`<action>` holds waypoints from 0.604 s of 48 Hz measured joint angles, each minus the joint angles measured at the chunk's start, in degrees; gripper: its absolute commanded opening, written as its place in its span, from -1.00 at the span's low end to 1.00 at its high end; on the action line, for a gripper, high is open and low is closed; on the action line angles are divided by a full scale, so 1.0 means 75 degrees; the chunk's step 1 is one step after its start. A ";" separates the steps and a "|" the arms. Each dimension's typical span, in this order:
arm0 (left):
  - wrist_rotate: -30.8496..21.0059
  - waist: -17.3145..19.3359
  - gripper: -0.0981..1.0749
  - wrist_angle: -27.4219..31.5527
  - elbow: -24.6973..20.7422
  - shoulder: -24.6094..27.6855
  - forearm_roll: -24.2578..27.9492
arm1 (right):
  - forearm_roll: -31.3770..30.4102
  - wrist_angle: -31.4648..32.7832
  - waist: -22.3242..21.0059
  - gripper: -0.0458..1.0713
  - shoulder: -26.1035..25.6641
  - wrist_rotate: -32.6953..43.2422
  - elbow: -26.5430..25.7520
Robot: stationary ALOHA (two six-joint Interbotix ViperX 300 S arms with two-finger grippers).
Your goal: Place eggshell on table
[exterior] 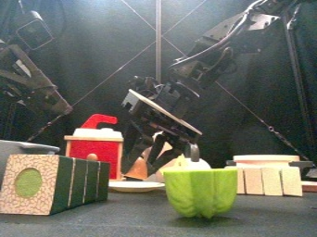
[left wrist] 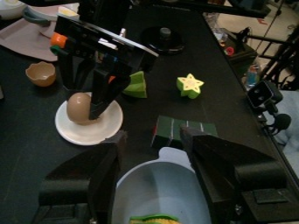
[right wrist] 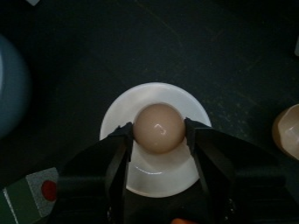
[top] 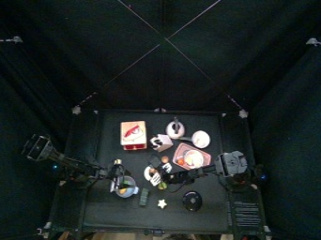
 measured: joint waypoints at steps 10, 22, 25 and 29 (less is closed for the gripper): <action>0.0000 0.0000 0.67 0.0000 0.0000 0.0000 0.0000 | 0.0000 0.0164 0.0000 0.26 -0.0504 -0.0012 0.0117; 0.0000 0.0000 0.67 0.0000 0.0000 0.0000 0.0000 | 0.0152 0.0715 -0.0023 0.26 -0.0949 -0.0012 0.0598; -0.0012 0.0000 0.67 0.0000 0.0000 0.0000 0.0000 | 0.0234 0.0738 -0.0023 0.26 -0.0973 0.0000 0.0680; 0.0000 0.0000 0.67 0.0000 0.0000 0.0000 0.0000 | 0.0328 0.0750 -0.0047 0.26 -0.0973 0.0000 0.0762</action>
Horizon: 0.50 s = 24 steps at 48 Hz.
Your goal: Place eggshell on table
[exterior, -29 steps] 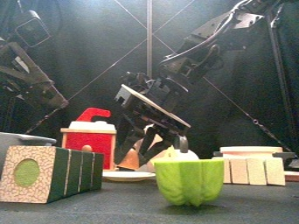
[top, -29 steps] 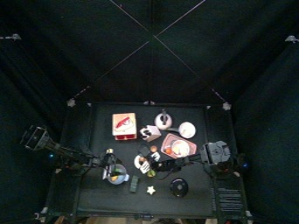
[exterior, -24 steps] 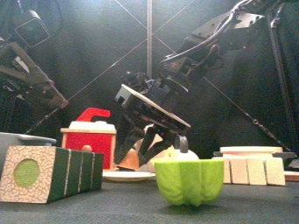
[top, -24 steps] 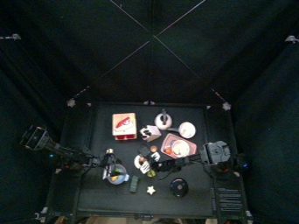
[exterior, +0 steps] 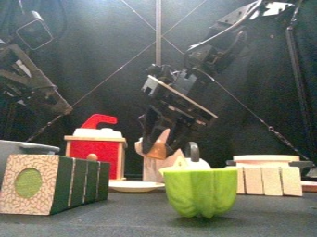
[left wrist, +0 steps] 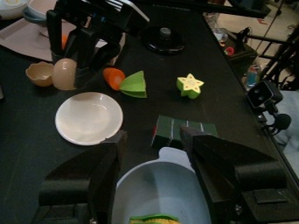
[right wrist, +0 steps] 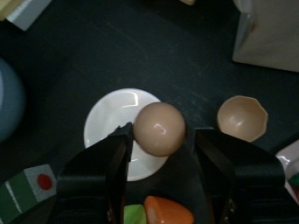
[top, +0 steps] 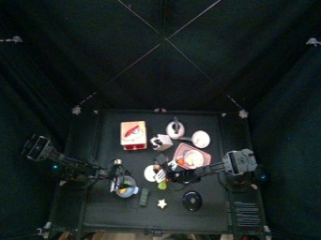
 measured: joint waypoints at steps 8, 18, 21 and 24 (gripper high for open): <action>0.0000 0.0000 0.67 0.0000 0.0000 0.0000 0.0000 | 0.0082 0.0000 -0.0094 0.28 0.0000 0.0000 0.0094; 0.0000 0.0000 0.67 0.0000 0.0000 0.0000 -0.0012 | 0.0117 -0.0012 -0.0223 0.42 0.0000 0.0000 0.0152; -0.0012 0.0000 0.67 0.0000 0.0000 0.0000 -0.0012 | 0.0141 -0.0012 -0.0258 0.46 0.0000 0.0000 0.0199; -0.0012 0.0000 0.67 0.0000 0.0000 0.0000 -0.0023 | 0.0188 0.0000 -0.0293 0.50 0.0000 0.0000 0.0211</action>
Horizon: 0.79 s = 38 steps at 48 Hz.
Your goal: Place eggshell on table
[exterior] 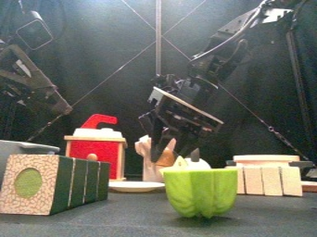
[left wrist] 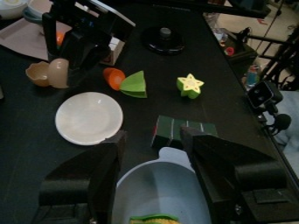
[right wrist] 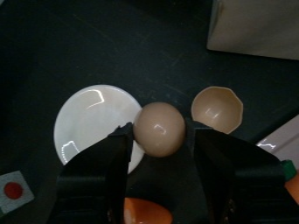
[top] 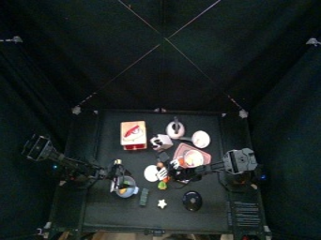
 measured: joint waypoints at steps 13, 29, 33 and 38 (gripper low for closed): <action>0.0000 0.0000 0.67 0.0000 0.0012 0.0000 0.0012 | 0.0023 -0.0012 -0.0047 0.59 0.0000 0.0000 0.0000; 0.0012 0.0000 0.67 0.0000 0.0012 0.0000 0.0000 | 0.0035 0.0023 -0.0070 0.76 0.0000 0.0000 0.0012; 0.0000 0.0000 0.67 0.0000 0.0012 0.0000 0.0000 | 0.0035 0.0082 -0.0082 0.76 0.0000 0.0000 0.0012; 0.0000 0.0000 0.67 0.0000 0.0012 0.0000 0.0000 | 0.0035 0.0152 -0.0094 0.76 0.0000 0.0000 0.0012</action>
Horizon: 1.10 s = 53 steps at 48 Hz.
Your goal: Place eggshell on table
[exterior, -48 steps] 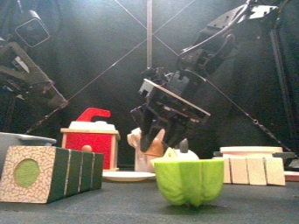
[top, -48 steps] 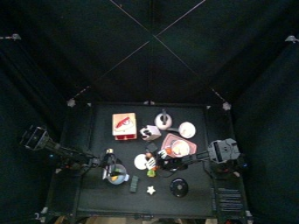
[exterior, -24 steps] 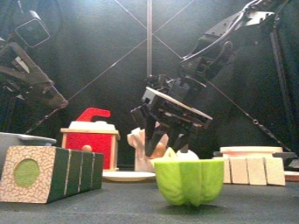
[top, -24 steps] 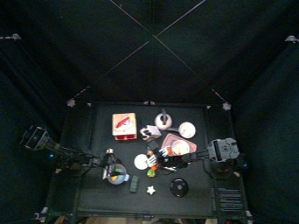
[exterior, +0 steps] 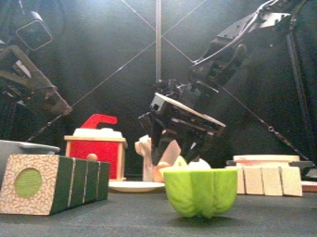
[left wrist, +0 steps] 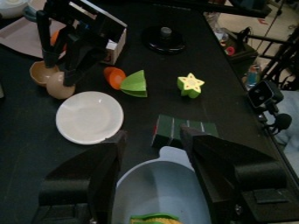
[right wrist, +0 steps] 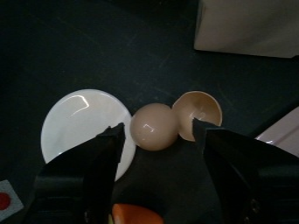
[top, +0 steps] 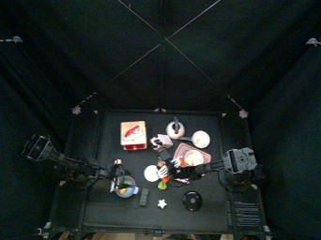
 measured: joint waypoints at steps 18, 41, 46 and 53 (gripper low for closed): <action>0.0000 0.0000 0.67 0.0000 0.0000 0.0000 0.0000 | 0.0012 0.0012 0.0000 0.76 0.0012 0.0000 -0.0012; 0.0000 0.0000 0.67 0.0000 0.0000 0.0000 -0.0023 | 0.0023 0.0023 0.0023 0.76 -0.0059 0.0000 -0.0105; 0.0000 0.0000 0.67 0.0000 0.0000 0.0000 -0.0035 | 0.0012 0.0023 0.0035 0.76 -0.0094 0.0000 -0.0105; 0.0012 0.0000 0.67 0.0000 0.0000 0.0000 -0.0035 | 0.0035 0.0023 0.0070 0.76 -0.0117 0.0000 -0.0105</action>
